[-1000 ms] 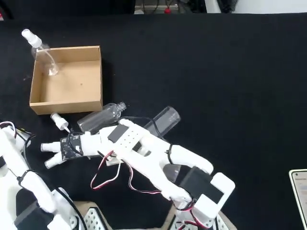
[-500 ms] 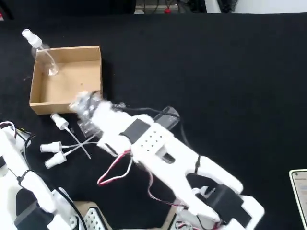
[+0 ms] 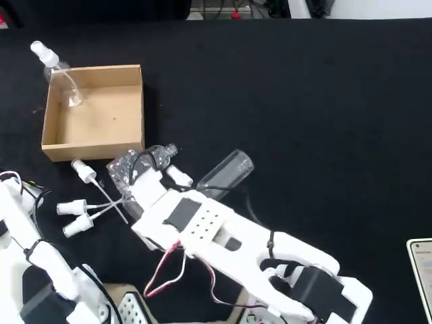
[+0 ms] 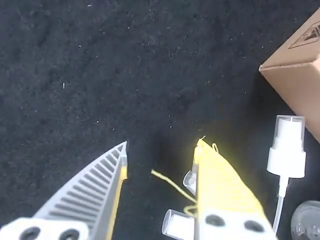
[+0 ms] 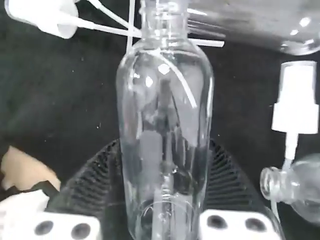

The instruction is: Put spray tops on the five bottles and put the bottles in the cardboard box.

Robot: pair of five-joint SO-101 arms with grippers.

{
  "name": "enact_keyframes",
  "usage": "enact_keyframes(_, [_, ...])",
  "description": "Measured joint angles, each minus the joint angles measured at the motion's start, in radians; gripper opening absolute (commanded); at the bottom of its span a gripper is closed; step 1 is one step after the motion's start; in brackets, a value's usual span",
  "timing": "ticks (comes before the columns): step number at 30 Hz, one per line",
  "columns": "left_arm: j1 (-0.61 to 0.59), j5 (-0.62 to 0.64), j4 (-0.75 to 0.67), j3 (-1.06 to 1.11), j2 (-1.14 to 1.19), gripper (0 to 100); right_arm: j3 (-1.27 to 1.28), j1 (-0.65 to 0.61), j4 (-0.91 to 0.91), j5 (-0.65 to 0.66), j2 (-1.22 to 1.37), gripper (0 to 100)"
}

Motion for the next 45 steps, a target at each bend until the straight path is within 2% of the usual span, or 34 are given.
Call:
enact_keyframes(4, [0.000, 0.000, 0.000, 0.000, 0.000, 21, 0.023, 0.000, -0.018, -0.003, 0.000, 32.5])
enact_keyframes(6, [0.000, 0.000, 0.000, 0.000, 0.000, 21, 0.023, 0.000, -0.018, -0.012, 0.000, 36.6])
enact_keyframes(12, [0.000, 0.000, 0.000, 0.000, 0.000, 21, 0.023, -0.020, 0.020, -0.018, -0.029, 36.7])
enact_keyframes(17, [0.000, 0.000, 0.000, 0.000, 0.000, 21, -0.061, -0.011, 0.173, -0.017, -0.121, 36.8])
enact_keyframes(19, [0.000, 0.000, 0.000, 0.000, 0.000, 21, -0.114, 0.037, 0.244, 0.020, -0.173, 36.3])
enact_keyframes(23, [0.009, 0.000, 0.005, 0.000, 0.000, 21, -0.175, 0.213, 0.316, 0.103, -0.222, 29.1])
enact_keyframes(28, [0.129, -0.008, 0.137, -0.017, -0.003, 21, -0.175, 0.359, 0.356, 0.218, -0.222, 27.9])
enact_keyframes(35, [0.333, -0.118, 0.433, -0.161, -0.003, 21, -0.153, 0.608, 0.397, 0.313, -0.227, 27.9])
enact_keyframes(40, [0.476, -0.060, 0.585, -0.241, -0.003, 21, -0.015, 0.641, 0.316, 0.338, -0.290, 27.9])
enact_keyframes(45, [0.680, 0.058, 0.621, -0.247, -0.003, 21, 0.044, 0.646, 0.264, 0.339, -0.325, 27.9])
